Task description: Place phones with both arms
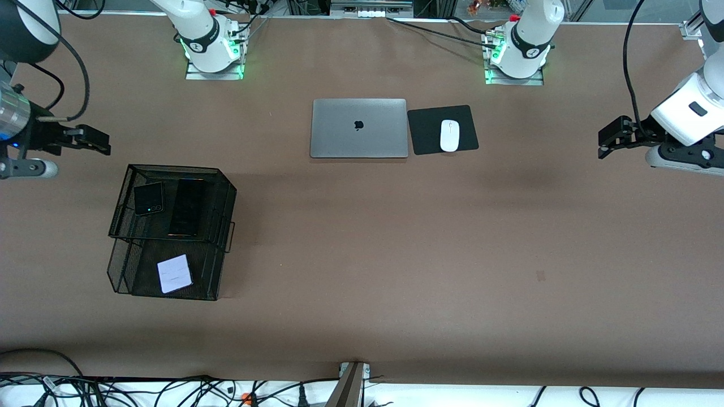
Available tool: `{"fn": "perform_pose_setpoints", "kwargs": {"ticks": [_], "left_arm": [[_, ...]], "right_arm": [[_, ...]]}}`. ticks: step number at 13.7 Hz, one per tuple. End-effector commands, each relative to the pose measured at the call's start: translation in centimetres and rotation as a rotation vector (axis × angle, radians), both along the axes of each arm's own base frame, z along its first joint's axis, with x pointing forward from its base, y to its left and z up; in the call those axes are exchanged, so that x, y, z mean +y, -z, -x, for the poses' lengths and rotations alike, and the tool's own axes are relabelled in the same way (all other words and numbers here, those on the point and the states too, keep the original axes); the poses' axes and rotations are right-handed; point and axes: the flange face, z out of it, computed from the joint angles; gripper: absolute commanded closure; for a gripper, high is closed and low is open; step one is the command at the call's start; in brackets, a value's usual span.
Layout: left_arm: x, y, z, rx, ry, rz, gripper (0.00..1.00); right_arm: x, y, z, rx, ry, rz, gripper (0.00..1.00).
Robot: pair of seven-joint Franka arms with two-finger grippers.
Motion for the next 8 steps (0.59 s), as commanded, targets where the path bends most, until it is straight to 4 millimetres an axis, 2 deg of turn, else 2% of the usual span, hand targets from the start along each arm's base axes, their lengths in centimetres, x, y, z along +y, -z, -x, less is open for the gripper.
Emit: {"fn": "perform_pose_setpoints", "kwargs": {"ticks": [1,8], "left_arm": [[-0.52,-0.59,-0.19,0.006,0.007,0.008,0.00],[-0.42,-0.67,-0.16,0.004,0.004,0.007,0.00]], "right_arm": [[-0.82,-0.72,0.97,-0.017,0.012,0.014,0.00],[-0.79,-0.35,0.84,-0.010,0.028,0.004,0.00]]}}
